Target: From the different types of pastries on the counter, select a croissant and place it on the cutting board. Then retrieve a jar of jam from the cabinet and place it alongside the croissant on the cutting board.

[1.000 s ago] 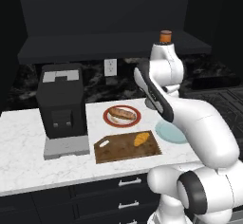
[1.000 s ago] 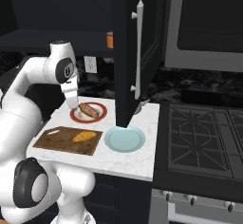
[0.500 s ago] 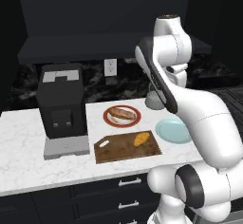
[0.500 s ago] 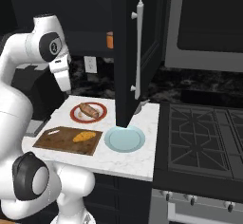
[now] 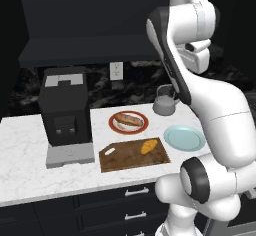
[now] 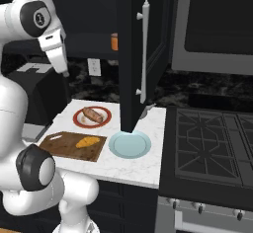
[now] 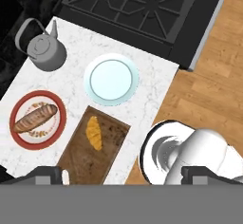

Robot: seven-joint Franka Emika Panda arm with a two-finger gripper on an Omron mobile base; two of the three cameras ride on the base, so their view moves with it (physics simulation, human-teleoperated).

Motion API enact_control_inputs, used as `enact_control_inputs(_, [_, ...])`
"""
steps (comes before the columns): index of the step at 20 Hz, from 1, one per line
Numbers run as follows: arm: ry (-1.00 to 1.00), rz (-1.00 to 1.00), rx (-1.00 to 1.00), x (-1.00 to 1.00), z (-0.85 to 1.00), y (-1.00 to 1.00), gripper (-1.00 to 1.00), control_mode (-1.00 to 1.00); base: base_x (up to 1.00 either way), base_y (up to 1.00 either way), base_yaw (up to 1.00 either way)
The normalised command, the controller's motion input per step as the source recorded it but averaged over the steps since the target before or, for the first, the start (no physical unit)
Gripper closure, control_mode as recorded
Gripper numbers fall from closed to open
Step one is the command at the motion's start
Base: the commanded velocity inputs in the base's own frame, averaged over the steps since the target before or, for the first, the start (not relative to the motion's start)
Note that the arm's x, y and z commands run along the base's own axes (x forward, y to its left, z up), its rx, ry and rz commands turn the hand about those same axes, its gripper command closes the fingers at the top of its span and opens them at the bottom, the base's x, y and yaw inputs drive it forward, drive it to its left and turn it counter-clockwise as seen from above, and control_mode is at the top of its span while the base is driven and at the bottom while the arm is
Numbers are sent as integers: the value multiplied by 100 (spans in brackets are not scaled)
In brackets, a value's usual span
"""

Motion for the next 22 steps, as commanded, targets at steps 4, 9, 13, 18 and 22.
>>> enact_control_inputs(4, [-6,0,-7,-7,-1,1,-100,-100,0,0,0])
enact_control_inputs(9, [-14,5,-2,3,5,-13,-100,-100,0,0,0])
enact_control_inputs(13, [-20,15,-6,30,2,-19,-100,-100,0,0,0])
enact_control_inputs(18, [-9,17,-9,52,0,-17,-100,-100,0,0,0])
enact_control_inputs(22, [0,16,-12,57,11,-13,-100,-100,0,0,0])
